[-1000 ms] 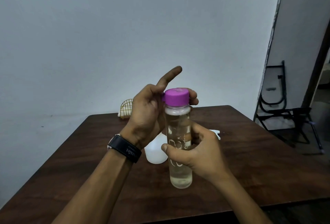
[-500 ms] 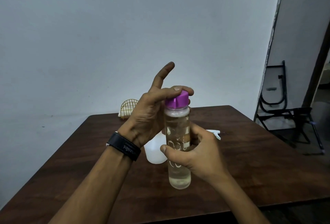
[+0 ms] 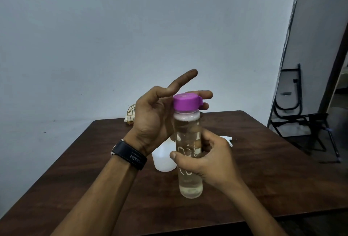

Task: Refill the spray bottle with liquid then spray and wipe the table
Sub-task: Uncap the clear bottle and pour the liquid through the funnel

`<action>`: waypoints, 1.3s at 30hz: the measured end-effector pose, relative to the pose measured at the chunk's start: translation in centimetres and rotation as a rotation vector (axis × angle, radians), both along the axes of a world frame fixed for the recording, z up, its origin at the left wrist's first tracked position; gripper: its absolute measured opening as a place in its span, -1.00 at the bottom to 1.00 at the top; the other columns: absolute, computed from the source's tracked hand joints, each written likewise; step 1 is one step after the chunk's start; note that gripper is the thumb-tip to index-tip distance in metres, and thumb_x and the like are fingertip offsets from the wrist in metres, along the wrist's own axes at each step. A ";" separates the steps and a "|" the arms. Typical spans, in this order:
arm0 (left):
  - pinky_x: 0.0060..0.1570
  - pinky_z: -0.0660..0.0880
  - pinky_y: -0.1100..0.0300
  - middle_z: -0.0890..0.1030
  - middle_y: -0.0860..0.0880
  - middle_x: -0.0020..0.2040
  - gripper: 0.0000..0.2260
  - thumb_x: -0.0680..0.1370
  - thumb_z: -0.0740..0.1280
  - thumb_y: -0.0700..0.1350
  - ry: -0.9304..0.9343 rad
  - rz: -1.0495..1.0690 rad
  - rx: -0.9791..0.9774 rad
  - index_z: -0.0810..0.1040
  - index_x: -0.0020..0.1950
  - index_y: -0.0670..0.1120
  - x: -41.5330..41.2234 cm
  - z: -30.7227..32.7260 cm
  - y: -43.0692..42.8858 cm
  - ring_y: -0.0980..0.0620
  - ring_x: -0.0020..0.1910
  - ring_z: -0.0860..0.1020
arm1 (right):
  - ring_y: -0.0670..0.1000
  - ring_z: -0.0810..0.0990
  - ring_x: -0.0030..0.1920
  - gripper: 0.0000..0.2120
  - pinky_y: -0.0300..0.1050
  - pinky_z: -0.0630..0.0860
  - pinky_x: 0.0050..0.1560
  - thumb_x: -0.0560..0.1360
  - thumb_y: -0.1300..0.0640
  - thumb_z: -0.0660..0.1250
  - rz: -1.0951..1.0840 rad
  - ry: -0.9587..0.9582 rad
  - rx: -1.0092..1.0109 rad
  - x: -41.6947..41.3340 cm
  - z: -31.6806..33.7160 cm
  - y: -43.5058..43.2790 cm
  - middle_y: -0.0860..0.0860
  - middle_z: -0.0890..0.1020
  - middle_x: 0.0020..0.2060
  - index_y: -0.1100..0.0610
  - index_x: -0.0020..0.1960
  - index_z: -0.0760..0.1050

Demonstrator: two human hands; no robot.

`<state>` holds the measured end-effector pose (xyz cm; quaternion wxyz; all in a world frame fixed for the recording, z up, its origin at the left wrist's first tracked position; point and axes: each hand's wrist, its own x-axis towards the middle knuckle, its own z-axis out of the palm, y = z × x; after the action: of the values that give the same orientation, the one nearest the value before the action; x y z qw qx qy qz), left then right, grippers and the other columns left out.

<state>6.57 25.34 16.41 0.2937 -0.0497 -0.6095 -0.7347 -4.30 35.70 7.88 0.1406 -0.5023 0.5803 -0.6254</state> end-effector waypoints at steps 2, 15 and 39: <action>0.17 0.56 -0.05 0.63 -0.31 0.26 -0.38 0.48 0.17 -0.09 0.006 -0.011 0.010 0.40 0.57 -0.10 0.1 0.0 -0.2 -0.25 0.19 0.59 | 0.01 0.75 -0.21 -0.71 0.04 0.70 -0.10 0.28 0.14 0.69 -0.007 -0.010 -0.010 -0.1 0.3 0.0 -0.03 0.76 -0.23 0.00 -0.07 0.69; -0.05 0.65 0.12 0.67 -0.13 0.10 -0.51 0.46 0.52 -0.10 0.020 0.384 -0.146 0.59 0.39 -0.04 0.8 0.0 -1.4 -0.08 0.08 0.68 | 0.01 0.76 -0.14 -0.67 0.13 0.70 -0.01 0.30 0.18 0.68 0.032 0.004 -0.001 0.1 0.8 0.5 -0.03 0.78 -0.17 -0.03 0.00 0.69; 0.20 0.63 0.17 0.60 -0.03 0.26 -0.32 0.37 0.54 -0.18 -0.257 0.886 -0.309 0.52 0.45 0.21 8.2 -9.6 -7.7 0.18 0.13 0.68 | -0.05 0.75 -0.23 -0.71 -0.22 0.64 -0.21 0.28 0.20 0.69 -0.060 0.019 0.035 -2.1 -0.6 1.0 -0.03 0.76 -0.24 0.02 -0.09 0.67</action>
<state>14.74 17.59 6.77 0.4895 0.2627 -0.7055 -0.4401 -6.45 36.66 7.30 0.1253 -0.4881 0.6071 -0.6144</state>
